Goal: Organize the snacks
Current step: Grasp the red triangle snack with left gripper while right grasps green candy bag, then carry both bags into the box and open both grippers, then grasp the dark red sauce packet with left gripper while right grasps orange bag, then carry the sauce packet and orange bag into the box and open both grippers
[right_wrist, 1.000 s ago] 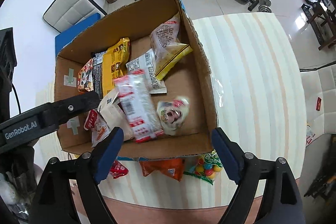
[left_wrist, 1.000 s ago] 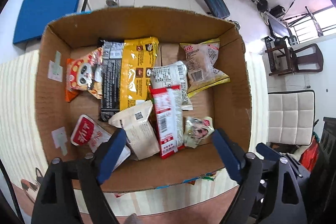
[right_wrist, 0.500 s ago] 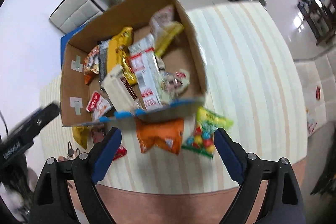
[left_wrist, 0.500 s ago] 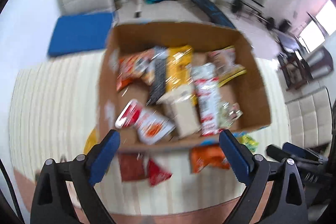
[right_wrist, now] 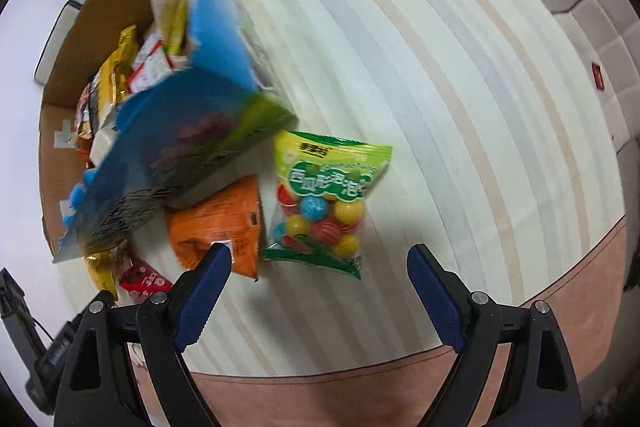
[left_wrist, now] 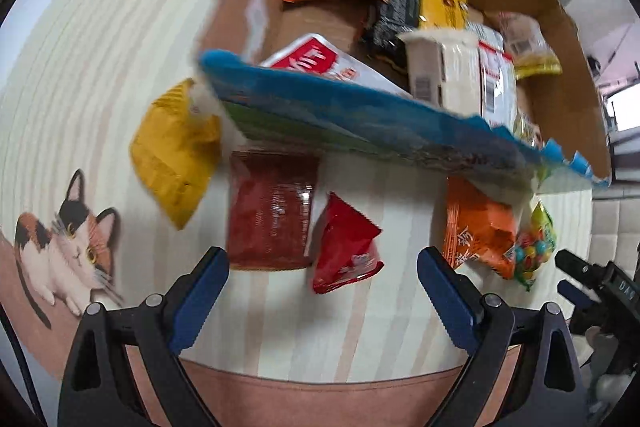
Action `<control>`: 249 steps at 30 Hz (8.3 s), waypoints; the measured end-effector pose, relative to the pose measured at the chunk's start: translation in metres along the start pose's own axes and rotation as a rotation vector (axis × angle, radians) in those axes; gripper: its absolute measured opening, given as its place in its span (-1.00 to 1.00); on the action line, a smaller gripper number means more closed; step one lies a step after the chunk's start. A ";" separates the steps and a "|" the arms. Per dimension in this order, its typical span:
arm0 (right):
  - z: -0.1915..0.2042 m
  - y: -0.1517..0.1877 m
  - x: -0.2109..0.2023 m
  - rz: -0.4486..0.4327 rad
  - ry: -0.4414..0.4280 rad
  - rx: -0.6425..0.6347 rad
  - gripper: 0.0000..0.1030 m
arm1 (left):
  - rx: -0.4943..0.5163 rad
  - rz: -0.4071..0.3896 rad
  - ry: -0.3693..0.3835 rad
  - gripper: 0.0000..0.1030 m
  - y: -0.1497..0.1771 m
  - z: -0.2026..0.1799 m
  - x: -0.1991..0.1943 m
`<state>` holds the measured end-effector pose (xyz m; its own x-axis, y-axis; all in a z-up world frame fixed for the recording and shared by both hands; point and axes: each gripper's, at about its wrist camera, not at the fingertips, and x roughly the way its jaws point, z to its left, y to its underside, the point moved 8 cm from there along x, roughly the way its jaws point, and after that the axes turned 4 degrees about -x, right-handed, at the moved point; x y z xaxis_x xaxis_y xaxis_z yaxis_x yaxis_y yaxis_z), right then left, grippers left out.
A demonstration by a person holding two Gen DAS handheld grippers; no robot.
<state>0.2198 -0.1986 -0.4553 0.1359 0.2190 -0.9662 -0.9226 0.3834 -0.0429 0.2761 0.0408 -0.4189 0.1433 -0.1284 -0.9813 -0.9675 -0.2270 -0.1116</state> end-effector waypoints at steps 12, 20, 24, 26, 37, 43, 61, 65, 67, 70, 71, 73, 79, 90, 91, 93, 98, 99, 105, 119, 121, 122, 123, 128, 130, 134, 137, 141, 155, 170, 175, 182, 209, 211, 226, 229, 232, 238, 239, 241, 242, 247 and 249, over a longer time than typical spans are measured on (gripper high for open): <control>-0.008 -0.012 0.032 0.013 0.005 0.066 0.70 | 0.096 0.035 -0.058 0.49 0.000 -0.033 0.045; -0.003 -0.020 0.048 0.021 0.049 0.036 0.08 | 0.174 0.059 -0.103 -0.30 0.008 -0.048 0.059; 0.003 -0.017 0.045 0.004 0.092 -0.030 -0.05 | 0.179 0.066 -0.110 -0.33 0.023 -0.050 0.059; 0.004 -0.014 0.044 0.001 0.096 -0.043 -0.08 | 0.172 0.078 -0.099 -0.33 0.033 -0.050 0.058; -0.001 0.025 0.024 0.016 0.013 -0.060 -0.10 | 0.152 0.110 -0.016 -0.33 0.088 -0.065 0.030; 0.018 0.041 -0.022 -0.010 -0.091 -0.094 -0.10 | 0.153 0.064 0.067 -0.33 0.076 -0.084 -0.019; 0.133 -0.086 -0.138 -0.184 -0.048 -0.428 -0.10 | 0.193 -0.094 0.089 -0.33 -0.103 -0.098 -0.110; 0.133 -0.117 -0.108 -0.130 0.015 -0.433 -0.10 | 0.171 -0.039 0.078 -0.33 -0.135 -0.089 -0.088; 0.129 -0.123 -0.092 -0.108 0.045 -0.435 -0.10 | 0.147 0.003 0.075 -0.33 -0.149 -0.082 -0.072; 0.127 -0.132 -0.066 -0.074 0.079 -0.431 -0.10 | 0.142 0.038 0.043 -0.32 -0.161 -0.073 -0.054; 0.125 -0.133 -0.062 -0.063 0.080 -0.426 -0.10 | 0.143 0.048 0.033 -0.32 -0.164 -0.071 -0.048; 0.125 -0.135 -0.051 -0.048 0.083 -0.415 -0.10 | 0.147 0.066 0.011 -0.32 -0.168 -0.067 -0.038; 0.122 -0.144 -0.025 -0.024 0.106 -0.395 -0.10 | 0.141 0.113 -0.036 -0.30 -0.170 -0.056 -0.020; 0.120 -0.150 -0.028 -0.011 0.124 -0.331 0.70 | 0.063 0.077 0.040 0.48 -0.180 -0.048 -0.030; 0.123 -0.149 -0.032 -0.023 0.116 -0.334 0.73 | 0.067 0.066 0.046 0.52 -0.181 -0.048 -0.033; 0.128 -0.146 -0.038 -0.032 0.102 -0.339 0.77 | 0.085 0.038 0.042 0.72 -0.181 -0.049 -0.043; 0.145 -0.134 -0.052 -0.076 0.075 -0.391 0.86 | 0.126 -0.020 0.027 0.83 -0.177 -0.050 -0.068; 0.150 -0.130 -0.056 -0.091 0.056 -0.404 0.87 | 0.133 -0.040 0.023 0.83 -0.175 -0.049 -0.075; 0.169 -0.102 -0.084 -0.190 -0.060 -0.459 0.90 | 0.146 -0.217 -0.026 0.83 -0.157 -0.041 -0.125; 0.092 0.014 -0.017 -0.049 -0.109 -0.201 0.90 | 0.048 -0.231 -0.061 0.83 -0.037 0.030 -0.100; 0.082 0.017 0.004 -0.033 -0.080 -0.172 0.90 | 0.032 -0.191 -0.077 0.83 -0.025 0.041 -0.078; 0.079 0.018 0.015 -0.029 -0.062 -0.163 0.90 | 0.023 -0.167 -0.083 0.83 -0.021 0.046 -0.067; 0.077 0.017 0.024 -0.028 -0.048 -0.161 0.90 | 0.009 -0.143 -0.088 0.82 -0.016 0.052 -0.056; 0.083 0.012 0.051 -0.037 0.007 -0.164 0.90 | -0.008 -0.053 -0.097 0.82 -0.007 0.067 -0.011; 0.089 0.011 0.059 -0.030 0.026 -0.179 0.90 | -0.010 -0.032 -0.091 0.82 -0.009 0.068 0.001; 0.094 0.012 0.074 -0.013 0.075 -0.187 0.90 | -0.009 0.025 -0.087 0.82 -0.016 0.066 0.027; 0.096 0.016 0.081 0.000 0.083 -0.189 0.88 | 0.011 0.055 -0.090 0.82 -0.020 0.061 0.042; 0.101 0.021 0.084 -0.001 0.094 -0.207 0.86 | 0.035 0.119 -0.090 0.82 -0.016 0.055 0.058; 0.099 0.023 0.079 0.014 0.086 -0.230 0.48 | 0.095 0.075 -0.144 0.07 0.004 0.050 0.048; 0.059 0.105 0.068 0.116 0.085 -0.323 0.41 | 0.148 0.136 -0.138 0.07 0.097 0.029 0.054; 0.056 0.114 0.073 0.119 0.085 -0.321 0.41 | 0.155 0.129 -0.147 0.07 0.113 0.012 0.055; 0.059 0.125 0.080 0.117 0.067 -0.320 0.37 | 0.164 0.125 -0.148 0.07 0.105 0.000 0.055; 0.171 -0.063 -0.097 -0.193 -0.166 -0.404 0.36 | 0.192 -0.159 0.063 0.07 -0.138 -0.078 -0.131; 0.181 -0.097 -0.084 -0.190 -0.158 -0.388 0.36 | 0.181 -0.133 0.067 0.07 -0.168 -0.081 -0.117; 0.211 -0.206 -0.001 -0.108 -0.039 -0.357 0.38 | 0.166 0.024 -0.038 0.08 -0.265 -0.072 -0.027; 0.213 -0.210 0.011 -0.094 -0.028 -0.360 0.45 | 0.165 0.036 -0.061 0.08 -0.268 -0.069 -0.019; 0.212 -0.213 0.019 -0.078 -0.002 -0.355 0.77 | 0.138 0.082 -0.052 0.34 -0.267 -0.064 -0.012; 0.210 -0.215 0.014 -0.111 0.024 -0.354 0.78 | 0.136 0.047 -0.039 0.63 -0.265 -0.063 -0.023; 0.210 -0.214 0.013 -0.111 0.022 -0.350 0.78 | 0.143 0.034 -0.043 0.67 -0.263 -0.063 -0.027; 0.209 -0.211 0.008 -0.115 0.027 -0.346 0.79 | 0.147 0.010 -0.031 0.82 -0.261 -0.063 -0.033; 0.210 -0.207 0.005 -0.118 0.026 -0.352 0.79 | 0.146 -0.004 -0.029 0.86 -0.260 -0.063 -0.038; 0.210 -0.185 -0.015 -0.144 0.020 -0.374 0.80 | 0.164 -0.058 -0.010 0.86 -0.245 -0.061 -0.065; 0.211 -0.173 -0.022 -0.150 0.004 -0.380 0.80 | 0.174 -0.094 0.000 0.86 -0.237 -0.059 -0.080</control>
<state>0.4526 -0.0807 -0.3727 0.2788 0.1820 -0.9429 -0.9603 0.0515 -0.2740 0.5062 0.0481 -0.3046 0.2348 -0.1148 -0.9652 -0.9713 -0.0676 -0.2282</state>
